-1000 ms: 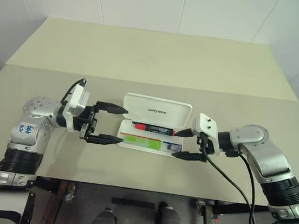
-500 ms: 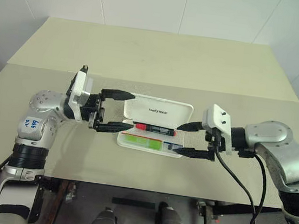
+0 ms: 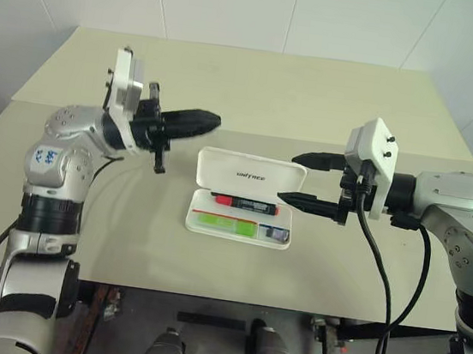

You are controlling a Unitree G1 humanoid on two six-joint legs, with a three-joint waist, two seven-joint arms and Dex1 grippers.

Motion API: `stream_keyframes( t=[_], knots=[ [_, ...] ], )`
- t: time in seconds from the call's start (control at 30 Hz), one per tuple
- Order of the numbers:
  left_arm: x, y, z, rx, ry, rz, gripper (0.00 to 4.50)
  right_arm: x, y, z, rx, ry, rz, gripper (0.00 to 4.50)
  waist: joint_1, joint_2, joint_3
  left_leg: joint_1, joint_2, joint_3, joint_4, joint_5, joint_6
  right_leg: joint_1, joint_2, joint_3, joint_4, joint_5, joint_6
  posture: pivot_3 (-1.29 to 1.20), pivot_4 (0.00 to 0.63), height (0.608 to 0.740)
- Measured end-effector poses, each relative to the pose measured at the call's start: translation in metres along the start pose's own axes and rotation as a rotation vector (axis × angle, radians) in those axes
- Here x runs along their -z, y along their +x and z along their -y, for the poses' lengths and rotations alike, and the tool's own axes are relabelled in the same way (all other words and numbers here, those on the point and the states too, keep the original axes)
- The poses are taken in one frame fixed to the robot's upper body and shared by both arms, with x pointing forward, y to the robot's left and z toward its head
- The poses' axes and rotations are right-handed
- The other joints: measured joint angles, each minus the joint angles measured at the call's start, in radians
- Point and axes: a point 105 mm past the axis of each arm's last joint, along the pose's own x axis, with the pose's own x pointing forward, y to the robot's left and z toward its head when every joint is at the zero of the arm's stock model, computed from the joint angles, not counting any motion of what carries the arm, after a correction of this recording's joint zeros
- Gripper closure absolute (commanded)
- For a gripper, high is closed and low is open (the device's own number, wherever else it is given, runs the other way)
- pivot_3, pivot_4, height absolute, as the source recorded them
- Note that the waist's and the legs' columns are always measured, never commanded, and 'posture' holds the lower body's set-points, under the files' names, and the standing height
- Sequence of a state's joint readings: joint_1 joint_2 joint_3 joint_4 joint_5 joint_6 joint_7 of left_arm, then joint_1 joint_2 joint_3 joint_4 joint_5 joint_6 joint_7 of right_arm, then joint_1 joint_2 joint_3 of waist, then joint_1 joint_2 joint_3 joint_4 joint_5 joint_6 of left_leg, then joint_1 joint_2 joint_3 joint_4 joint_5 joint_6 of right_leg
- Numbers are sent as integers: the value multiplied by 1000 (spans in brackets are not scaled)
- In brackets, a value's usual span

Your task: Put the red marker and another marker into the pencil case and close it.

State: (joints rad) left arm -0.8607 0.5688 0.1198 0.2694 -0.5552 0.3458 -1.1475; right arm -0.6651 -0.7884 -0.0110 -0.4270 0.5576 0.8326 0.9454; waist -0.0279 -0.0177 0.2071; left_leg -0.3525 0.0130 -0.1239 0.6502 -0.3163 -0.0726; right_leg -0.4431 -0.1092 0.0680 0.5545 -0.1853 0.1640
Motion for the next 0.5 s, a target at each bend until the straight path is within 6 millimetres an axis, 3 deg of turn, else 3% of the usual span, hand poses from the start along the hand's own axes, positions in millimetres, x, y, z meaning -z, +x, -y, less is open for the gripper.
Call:
stream_keyframes(
  t=[0.23, 0.5],
  knots=[
    [36, -17, -37, -162, -71, -158, 4463, 2, -1, 6, 29, 5, 7, 776, 0, 0, 0, 0, 0, 0, -1, 0, 0, 0, 0, 0, 0, 0, 0, 0, 150, 740],
    [83, -34, -62, -347, -273, -370, 4463, 27, -7, 8, 74, 100, -1, 776, 1, 0, 0, -1, 0, 0, -1, 0, 1, 0, 0, 0, -1, 1, 1, 0, 150, 740]
  ],
)
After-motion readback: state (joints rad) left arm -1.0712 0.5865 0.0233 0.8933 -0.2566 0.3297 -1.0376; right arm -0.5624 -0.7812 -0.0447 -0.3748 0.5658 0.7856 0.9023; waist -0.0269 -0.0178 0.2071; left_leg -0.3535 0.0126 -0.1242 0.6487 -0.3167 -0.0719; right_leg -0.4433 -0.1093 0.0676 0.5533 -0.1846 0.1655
